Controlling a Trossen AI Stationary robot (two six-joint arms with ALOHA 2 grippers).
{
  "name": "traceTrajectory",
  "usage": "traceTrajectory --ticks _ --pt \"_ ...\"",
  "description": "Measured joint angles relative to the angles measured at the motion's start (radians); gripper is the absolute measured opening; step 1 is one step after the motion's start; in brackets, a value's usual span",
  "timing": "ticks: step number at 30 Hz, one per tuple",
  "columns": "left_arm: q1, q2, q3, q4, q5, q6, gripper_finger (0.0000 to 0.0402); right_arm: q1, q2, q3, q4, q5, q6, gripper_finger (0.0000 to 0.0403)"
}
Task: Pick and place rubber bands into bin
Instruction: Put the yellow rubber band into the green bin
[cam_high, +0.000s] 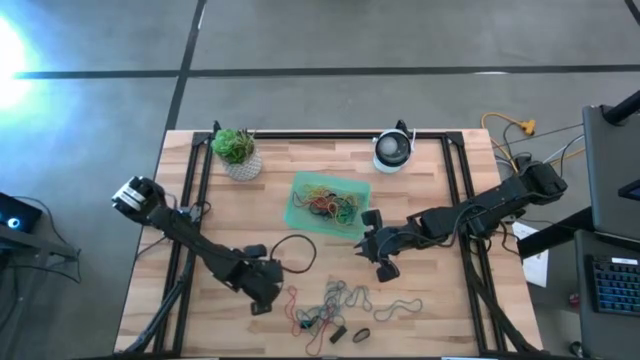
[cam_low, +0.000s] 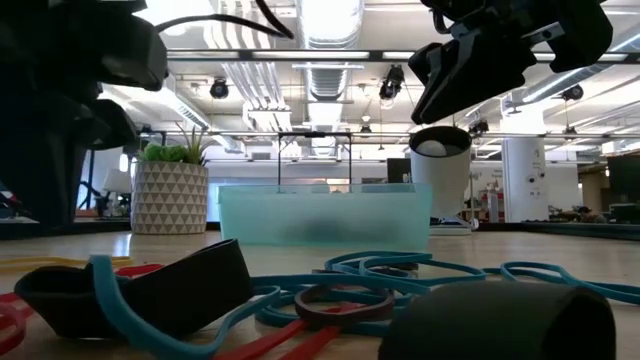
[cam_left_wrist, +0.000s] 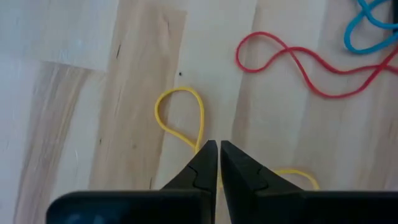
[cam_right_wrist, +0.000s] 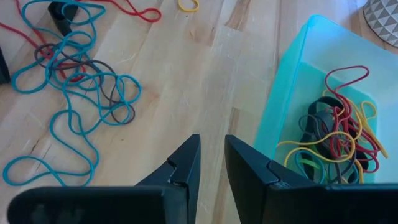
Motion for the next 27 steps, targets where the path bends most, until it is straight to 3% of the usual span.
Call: traceTrajectory --ticks 14,27 --pt "0.004 0.005 -0.015 0.004 0.002 0.002 0.0012 0.0 0.0 0.0 0.0 0.0 0.003 0.0068" --pt "0.017 0.005 -0.028 0.005 0.006 -0.024 0.0125 0.0 0.0 0.0 0.0 0.0 0.003 0.0068"
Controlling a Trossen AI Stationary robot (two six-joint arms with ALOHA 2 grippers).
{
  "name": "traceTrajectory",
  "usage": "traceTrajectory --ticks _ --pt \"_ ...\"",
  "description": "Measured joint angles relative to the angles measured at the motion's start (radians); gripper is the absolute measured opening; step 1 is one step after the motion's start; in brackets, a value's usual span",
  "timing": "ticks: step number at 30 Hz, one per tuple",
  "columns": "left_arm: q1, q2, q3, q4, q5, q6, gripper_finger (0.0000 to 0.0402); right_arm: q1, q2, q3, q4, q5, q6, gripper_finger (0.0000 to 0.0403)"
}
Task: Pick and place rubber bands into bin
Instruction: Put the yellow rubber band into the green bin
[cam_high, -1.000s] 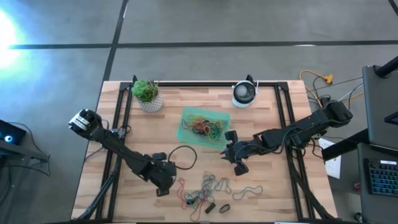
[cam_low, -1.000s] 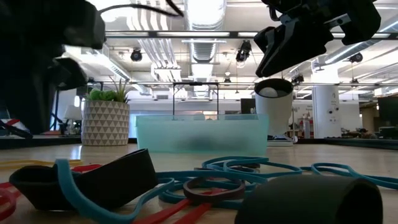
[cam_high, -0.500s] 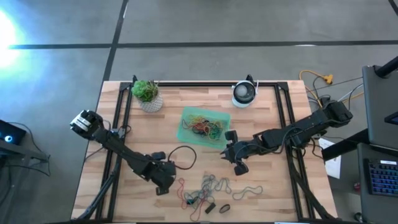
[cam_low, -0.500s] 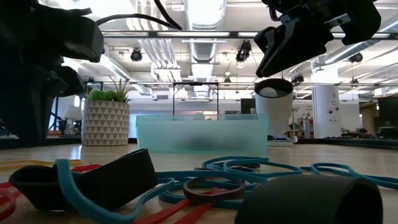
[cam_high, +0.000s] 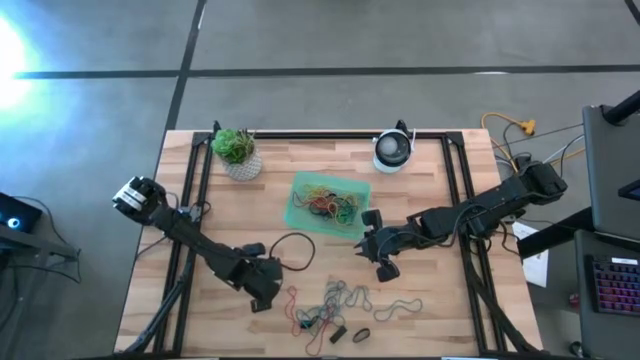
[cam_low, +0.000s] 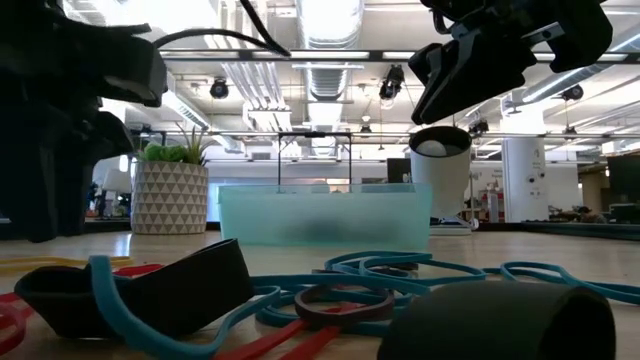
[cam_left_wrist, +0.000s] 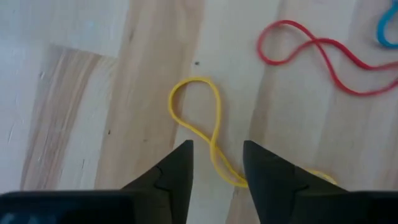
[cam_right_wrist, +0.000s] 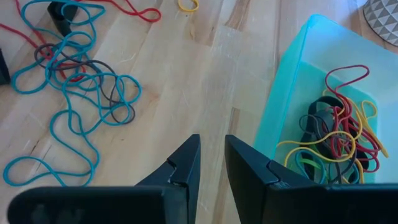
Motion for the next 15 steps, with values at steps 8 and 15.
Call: traceTrajectory --ticks 8,15 --pt "0.035 0.0 -0.043 0.048 0.056 -0.113 0.013 0.0 0.0 0.0 0.0 0.0 0.0 0.0068" --pt "0.04 0.0 -0.068 0.095 0.074 -0.158 0.013 0.0 0.0 0.0 0.0 0.0 0.0 0.0068"
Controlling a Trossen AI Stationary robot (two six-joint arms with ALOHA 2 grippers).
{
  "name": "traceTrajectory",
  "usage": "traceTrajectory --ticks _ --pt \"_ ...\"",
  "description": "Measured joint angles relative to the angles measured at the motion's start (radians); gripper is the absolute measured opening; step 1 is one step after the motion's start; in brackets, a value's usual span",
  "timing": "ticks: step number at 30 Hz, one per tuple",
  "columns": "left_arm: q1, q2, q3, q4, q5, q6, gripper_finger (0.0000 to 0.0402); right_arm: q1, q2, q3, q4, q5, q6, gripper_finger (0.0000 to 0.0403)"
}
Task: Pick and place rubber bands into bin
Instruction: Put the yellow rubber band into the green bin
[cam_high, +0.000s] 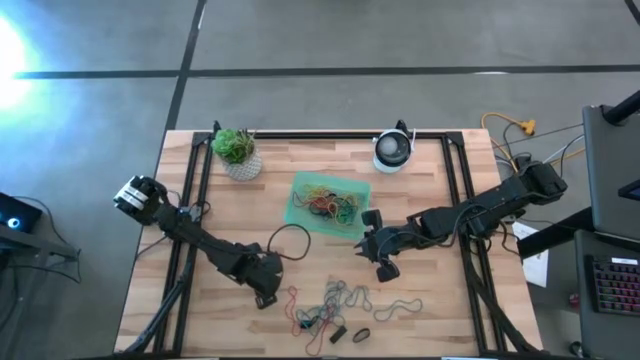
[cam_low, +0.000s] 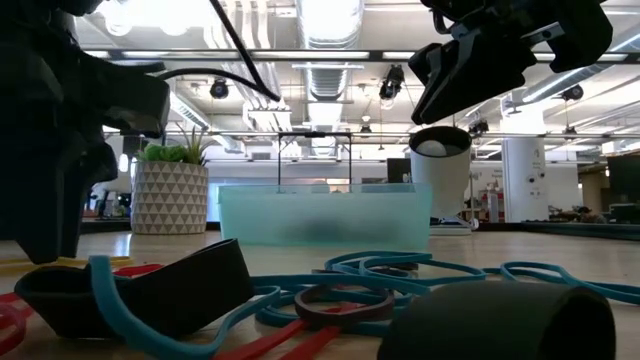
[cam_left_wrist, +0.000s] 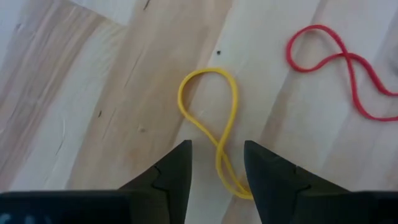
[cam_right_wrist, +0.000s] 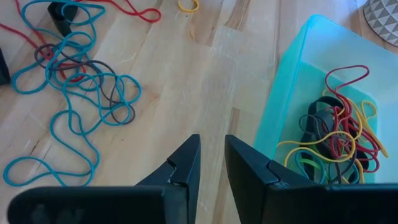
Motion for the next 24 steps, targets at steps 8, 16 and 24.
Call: traceTrajectory --ticks 8,16,24 --pt "0.0 0.081 0.014 0.029 0.014 0.0 0.013 0.0 0.0 0.0 0.0 0.0 0.0 0.0068" --pt "0.0 0.17 0.053 0.024 0.04 0.01 0.013 0.0 0.0 0.0 0.0 0.0 0.0 0.0068" --pt "-0.001 0.165 0.061 -0.042 0.052 0.01 0.013 0.0 0.0 0.0 0.0 0.0 0.0 0.0068"
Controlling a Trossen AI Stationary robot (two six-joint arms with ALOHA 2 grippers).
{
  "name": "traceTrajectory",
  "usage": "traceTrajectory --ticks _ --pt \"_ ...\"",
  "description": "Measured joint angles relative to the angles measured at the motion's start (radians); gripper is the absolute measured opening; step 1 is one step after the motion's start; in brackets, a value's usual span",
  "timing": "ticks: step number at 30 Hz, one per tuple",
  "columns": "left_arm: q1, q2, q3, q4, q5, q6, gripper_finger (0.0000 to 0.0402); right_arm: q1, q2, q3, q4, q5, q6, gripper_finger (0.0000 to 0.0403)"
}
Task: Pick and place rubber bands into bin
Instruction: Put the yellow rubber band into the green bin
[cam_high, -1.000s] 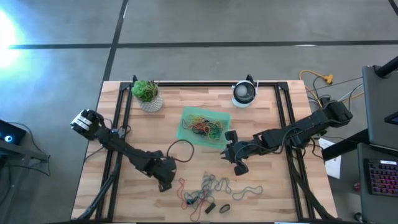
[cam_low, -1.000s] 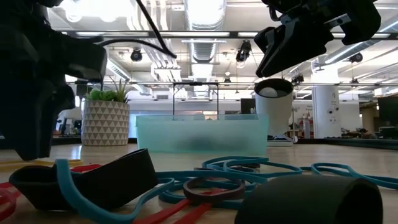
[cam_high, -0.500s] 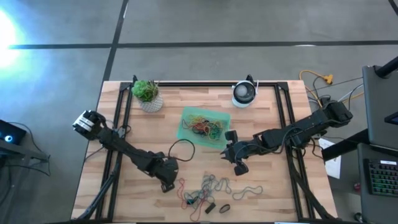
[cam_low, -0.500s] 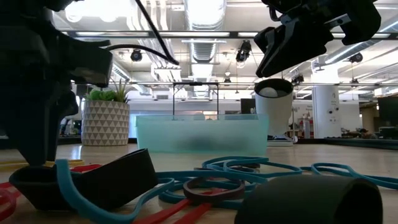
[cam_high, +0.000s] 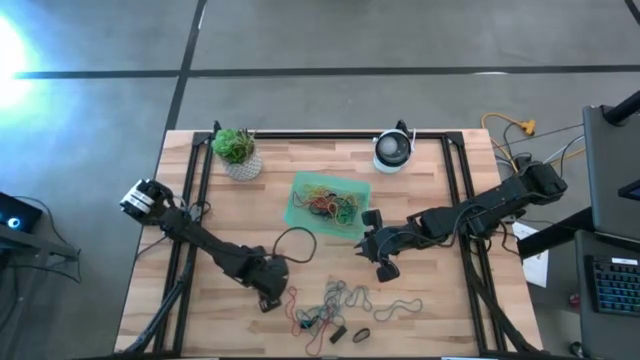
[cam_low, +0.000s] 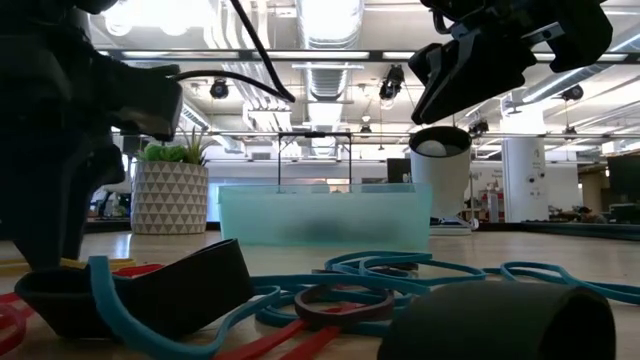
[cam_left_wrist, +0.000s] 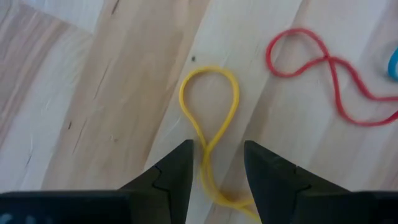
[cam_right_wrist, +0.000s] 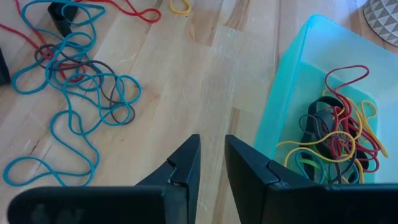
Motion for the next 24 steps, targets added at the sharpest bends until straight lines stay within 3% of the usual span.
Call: traceTrajectory --ticks 11,21,24 --pt "-0.001 0.0 -0.002 -0.016 -0.021 0.025 0.0125 0.0 0.0 0.0 -0.001 0.0 0.0 0.0068" --pt "-0.001 0.001 -0.003 -0.014 -0.026 0.05 0.0011 0.0 0.0 0.0 -0.001 0.0 0.0 0.0068" --pt "-0.001 0.001 -0.003 -0.014 -0.029 0.051 0.0006 0.0 0.0 0.0 -0.001 0.0 0.0 0.0068"
